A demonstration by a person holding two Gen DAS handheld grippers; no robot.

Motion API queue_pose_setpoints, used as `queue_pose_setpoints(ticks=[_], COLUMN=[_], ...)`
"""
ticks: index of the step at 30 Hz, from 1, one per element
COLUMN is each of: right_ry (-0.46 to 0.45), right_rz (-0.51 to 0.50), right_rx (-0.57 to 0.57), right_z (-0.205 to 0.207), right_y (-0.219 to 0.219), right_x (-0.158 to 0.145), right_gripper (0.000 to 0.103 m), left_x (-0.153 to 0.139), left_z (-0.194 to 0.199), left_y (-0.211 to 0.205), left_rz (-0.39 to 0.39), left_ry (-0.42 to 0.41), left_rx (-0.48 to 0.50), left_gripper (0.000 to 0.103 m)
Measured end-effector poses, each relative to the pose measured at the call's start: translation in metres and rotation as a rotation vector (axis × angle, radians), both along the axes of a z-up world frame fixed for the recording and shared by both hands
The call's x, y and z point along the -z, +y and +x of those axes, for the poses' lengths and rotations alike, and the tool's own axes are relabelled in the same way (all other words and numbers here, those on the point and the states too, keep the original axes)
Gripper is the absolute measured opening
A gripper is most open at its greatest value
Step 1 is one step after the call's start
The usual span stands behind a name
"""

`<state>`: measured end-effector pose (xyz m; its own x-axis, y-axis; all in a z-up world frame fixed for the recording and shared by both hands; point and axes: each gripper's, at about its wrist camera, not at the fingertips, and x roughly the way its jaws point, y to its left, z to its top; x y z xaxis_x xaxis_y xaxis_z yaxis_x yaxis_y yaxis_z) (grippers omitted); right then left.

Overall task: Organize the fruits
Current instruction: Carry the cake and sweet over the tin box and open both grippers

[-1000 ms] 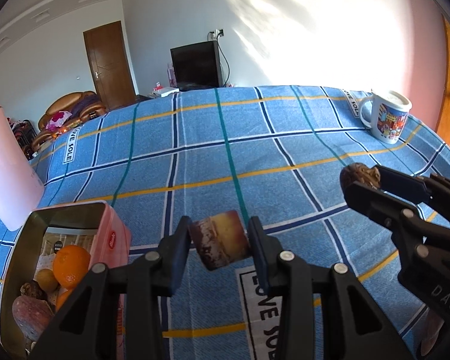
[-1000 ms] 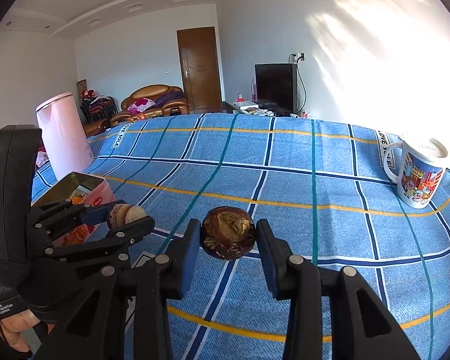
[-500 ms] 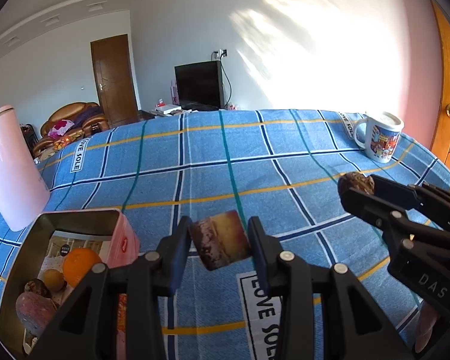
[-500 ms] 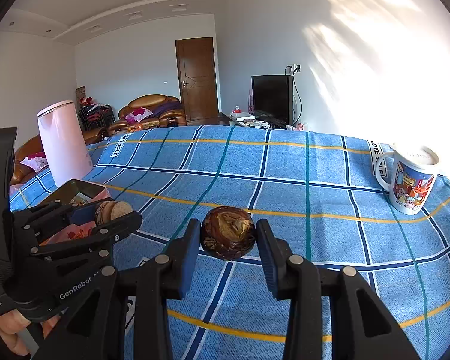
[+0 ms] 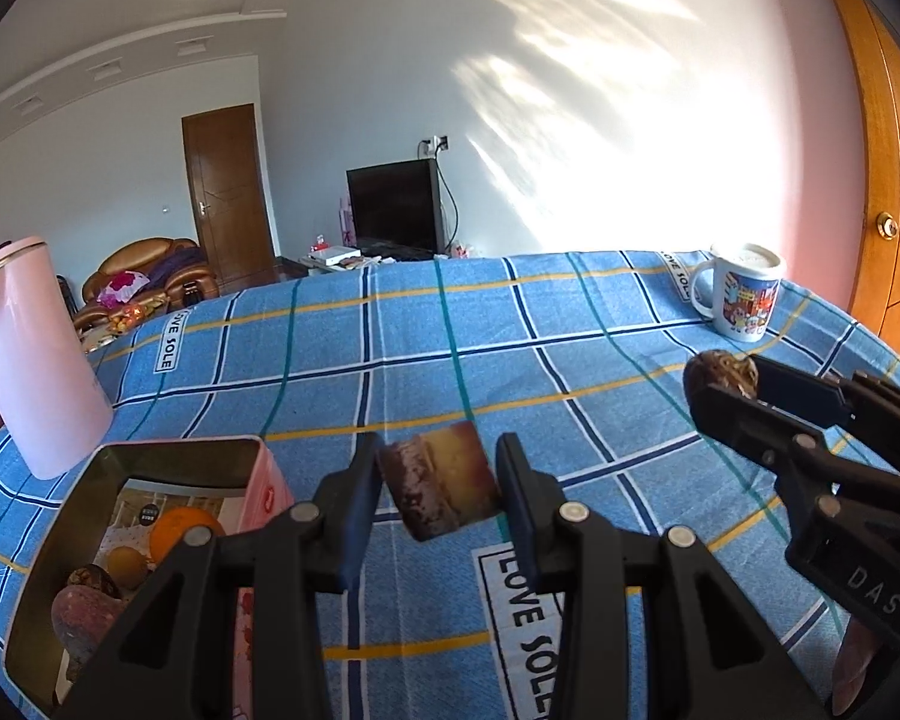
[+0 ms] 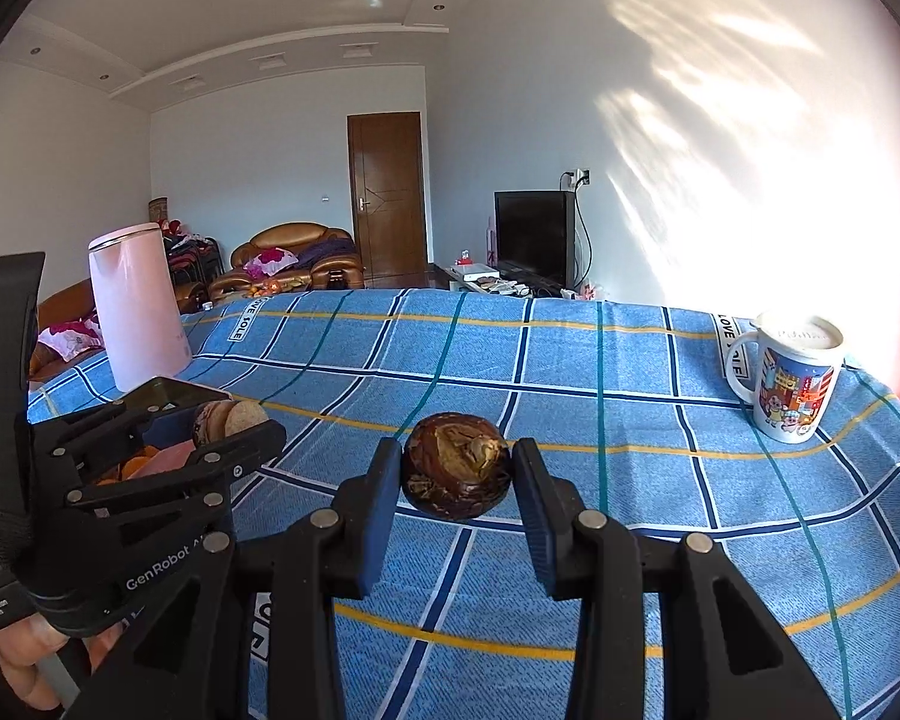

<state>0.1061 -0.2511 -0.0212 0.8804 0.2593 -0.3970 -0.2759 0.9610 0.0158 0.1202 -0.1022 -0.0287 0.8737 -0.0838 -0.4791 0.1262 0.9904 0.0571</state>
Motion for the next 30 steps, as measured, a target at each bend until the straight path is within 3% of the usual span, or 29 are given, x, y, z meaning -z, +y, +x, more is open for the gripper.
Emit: queue_pose_setpoints(ticks=[17,30], right_ry=[-0.039,0.002], right_rz=[-0.007,-0.010], right_rx=[-0.023,-0.084], right_z=[-0.023,-0.019], right_y=[0.009,0.032], right_x=[-0.003,0.000], right_gripper=[0.040,0.040], left_x=[-0.005,-0.004], left_z=[-0.017,-0.023], left_y=[0.005,0.030], left_rz=[0.013,-0.006], left_ry=[-0.045,-0.029], left_rx=[-0.008,-0.041], left_gripper=[0.040,0.040])
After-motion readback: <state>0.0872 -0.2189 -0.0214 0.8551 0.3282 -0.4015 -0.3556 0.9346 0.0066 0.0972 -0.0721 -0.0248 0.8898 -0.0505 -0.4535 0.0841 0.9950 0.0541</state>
